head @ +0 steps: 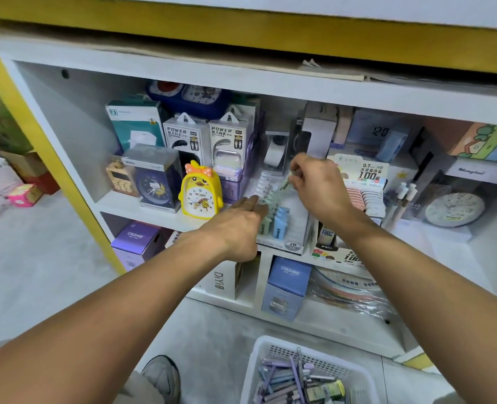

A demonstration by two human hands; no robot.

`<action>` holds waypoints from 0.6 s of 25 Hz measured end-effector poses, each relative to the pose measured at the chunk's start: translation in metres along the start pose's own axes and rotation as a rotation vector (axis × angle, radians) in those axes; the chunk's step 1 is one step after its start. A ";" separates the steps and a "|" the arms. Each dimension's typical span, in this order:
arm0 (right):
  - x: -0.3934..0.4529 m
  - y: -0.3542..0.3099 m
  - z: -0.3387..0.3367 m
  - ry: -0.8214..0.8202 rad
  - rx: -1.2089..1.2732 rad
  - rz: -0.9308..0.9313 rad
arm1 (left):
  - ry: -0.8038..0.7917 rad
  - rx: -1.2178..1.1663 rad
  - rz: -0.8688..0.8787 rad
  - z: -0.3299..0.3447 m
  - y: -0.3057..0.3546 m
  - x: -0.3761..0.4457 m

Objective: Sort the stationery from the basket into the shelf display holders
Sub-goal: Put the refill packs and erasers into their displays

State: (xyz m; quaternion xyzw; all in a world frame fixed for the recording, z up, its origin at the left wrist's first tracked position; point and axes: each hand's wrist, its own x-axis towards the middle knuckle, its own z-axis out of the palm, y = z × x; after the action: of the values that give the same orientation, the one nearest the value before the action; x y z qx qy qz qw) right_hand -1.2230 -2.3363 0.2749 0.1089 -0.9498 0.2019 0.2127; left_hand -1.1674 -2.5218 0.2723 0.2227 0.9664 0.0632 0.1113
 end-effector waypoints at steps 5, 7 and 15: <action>0.014 -0.009 0.010 -0.123 -0.043 -0.029 | -0.036 0.019 -0.013 0.000 0.002 0.002; 0.013 -0.011 0.011 -0.175 -0.075 -0.034 | -0.043 0.028 -0.015 -0.001 0.003 0.002; 0.021 -0.022 0.008 -0.421 -0.199 0.039 | -0.067 0.030 -0.018 -0.004 0.004 0.000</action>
State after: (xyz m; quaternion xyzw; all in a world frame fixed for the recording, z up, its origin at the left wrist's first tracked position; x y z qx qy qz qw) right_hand -1.2385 -2.3620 0.2850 0.1087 -0.9904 0.0843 0.0156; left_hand -1.1673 -2.5187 0.2771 0.2178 0.9649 0.0405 0.1407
